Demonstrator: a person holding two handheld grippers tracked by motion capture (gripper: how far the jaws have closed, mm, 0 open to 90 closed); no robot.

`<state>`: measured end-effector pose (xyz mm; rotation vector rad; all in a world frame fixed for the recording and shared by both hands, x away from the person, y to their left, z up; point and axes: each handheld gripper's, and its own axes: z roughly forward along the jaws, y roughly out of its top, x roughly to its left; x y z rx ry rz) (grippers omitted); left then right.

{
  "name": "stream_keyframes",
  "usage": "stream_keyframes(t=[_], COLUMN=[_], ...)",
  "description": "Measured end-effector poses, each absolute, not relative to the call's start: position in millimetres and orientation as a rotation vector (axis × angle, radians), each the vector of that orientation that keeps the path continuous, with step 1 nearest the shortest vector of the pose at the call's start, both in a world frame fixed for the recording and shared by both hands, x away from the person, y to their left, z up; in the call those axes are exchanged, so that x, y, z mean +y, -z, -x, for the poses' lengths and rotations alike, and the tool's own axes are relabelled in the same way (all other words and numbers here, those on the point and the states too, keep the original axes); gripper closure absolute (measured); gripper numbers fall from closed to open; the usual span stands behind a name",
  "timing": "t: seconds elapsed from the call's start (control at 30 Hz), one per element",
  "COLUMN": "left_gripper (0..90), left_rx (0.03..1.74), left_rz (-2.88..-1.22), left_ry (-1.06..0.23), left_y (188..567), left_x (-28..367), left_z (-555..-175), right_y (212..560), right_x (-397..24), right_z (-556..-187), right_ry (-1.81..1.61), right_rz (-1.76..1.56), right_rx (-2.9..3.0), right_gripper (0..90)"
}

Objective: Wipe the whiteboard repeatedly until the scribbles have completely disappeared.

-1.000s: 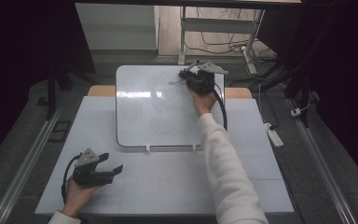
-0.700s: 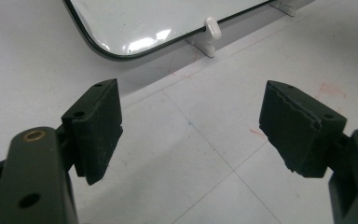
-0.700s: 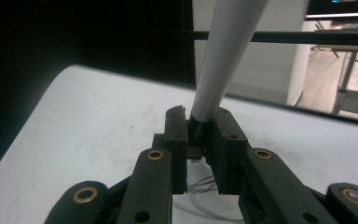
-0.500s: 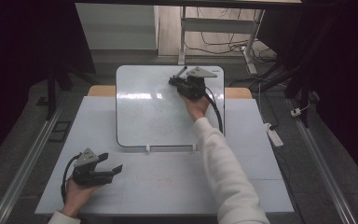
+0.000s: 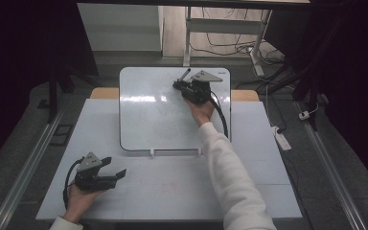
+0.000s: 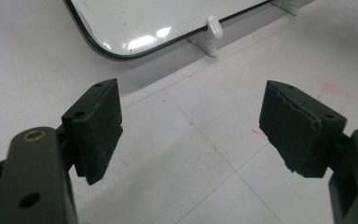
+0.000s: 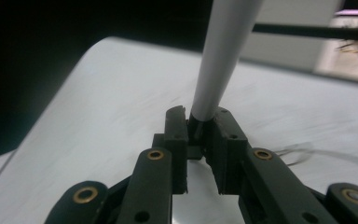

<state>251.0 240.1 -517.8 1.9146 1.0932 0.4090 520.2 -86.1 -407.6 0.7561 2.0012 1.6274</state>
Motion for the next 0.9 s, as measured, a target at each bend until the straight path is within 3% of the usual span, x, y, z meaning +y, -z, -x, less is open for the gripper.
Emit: stream_keyframes(t=[0.27, 0.47, 0.63, 0.8, 0.9], left_gripper=[22.2, 22.2, 22.2, 22.2, 22.2], left_rx=[1.094, 1.092, 1.094, 1.093, 1.096], left_rz=[-1.917, -1.91, -1.916, -1.91, -1.912], left_ry=[-0.405, -0.409, -0.409, -0.414, -0.417], left_y=[518.3, 517.9, 518.2, 517.3, 518.1], left_x=[240.5, 241.7, 240.8, 241.1, 240.9], left_z=[-251.9, -250.8, -251.3, -249.7, -251.5], right_y=[413.0, 404.7, 409.0, 393.8, 396.1], right_x=[-72.9, -92.8, -83.2, -118.6, -118.0], right_z=[-514.2, -524.3, -514.7, -528.2, -525.8], right_ry=[-1.622, -1.665, -1.586, -1.605, -1.595], right_rz=[-0.717, -0.837, -0.721, -0.901, -0.876], right_rx=[2.03, 1.94, 2.033, 1.869, 1.902], right_gripper=[77.5, 77.5, 77.6, 77.5, 77.5])
